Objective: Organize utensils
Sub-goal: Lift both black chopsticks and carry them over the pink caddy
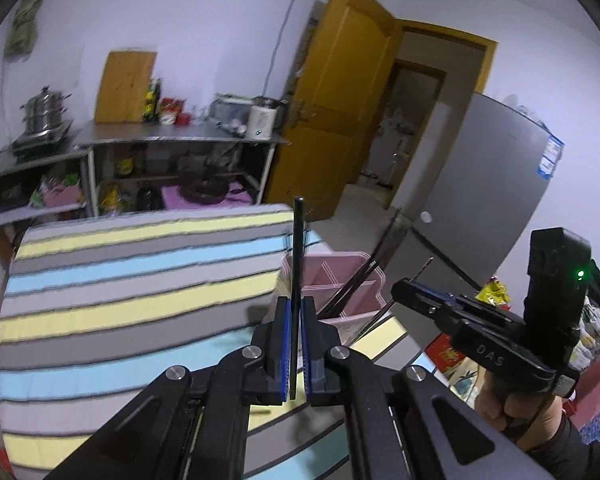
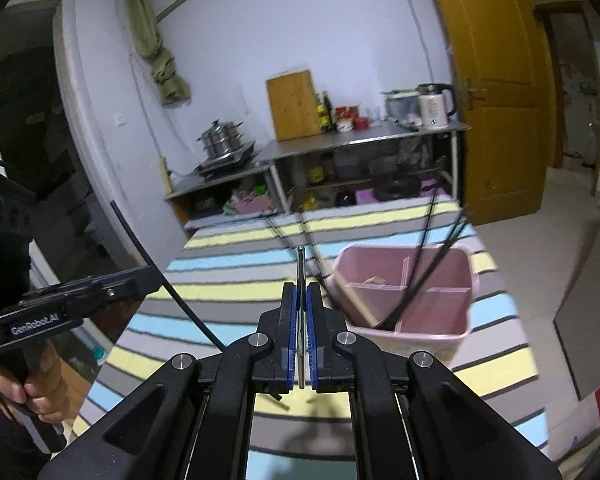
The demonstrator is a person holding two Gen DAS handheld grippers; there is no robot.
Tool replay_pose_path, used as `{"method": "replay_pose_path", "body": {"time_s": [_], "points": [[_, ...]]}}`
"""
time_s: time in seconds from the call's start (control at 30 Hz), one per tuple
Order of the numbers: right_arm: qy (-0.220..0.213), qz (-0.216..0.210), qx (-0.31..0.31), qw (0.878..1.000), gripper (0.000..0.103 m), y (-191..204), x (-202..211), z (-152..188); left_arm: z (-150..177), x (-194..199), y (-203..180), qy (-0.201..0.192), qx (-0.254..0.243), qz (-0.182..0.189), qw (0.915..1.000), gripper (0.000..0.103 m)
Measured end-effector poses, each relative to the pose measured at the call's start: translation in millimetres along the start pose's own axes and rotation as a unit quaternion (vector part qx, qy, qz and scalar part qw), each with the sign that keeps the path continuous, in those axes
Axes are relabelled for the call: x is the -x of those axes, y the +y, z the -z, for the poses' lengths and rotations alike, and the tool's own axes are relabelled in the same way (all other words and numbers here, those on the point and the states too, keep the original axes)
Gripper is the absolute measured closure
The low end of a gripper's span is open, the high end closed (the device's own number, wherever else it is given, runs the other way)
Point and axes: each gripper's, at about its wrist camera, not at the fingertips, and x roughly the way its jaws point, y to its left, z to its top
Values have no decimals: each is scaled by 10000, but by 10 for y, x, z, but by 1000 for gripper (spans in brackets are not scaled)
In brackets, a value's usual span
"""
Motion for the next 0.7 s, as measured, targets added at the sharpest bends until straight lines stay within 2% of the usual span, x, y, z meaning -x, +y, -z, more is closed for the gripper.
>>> {"method": "replay_pose_path", "body": {"time_s": [0.33,0.57,0.7], "points": [[-381,318,-83,9987,98,-264,135,-338,-505,-228,-276,-215,-234,130,9994,99],[-516,454,-112,9976,98,-371,76,-440,-699,-491,-291,-243,-318,112,9991,99],[-516,544,-128,9971,98,-421,1,-435,-701,-662,-281,-177,-352,62,9992,99]]}}
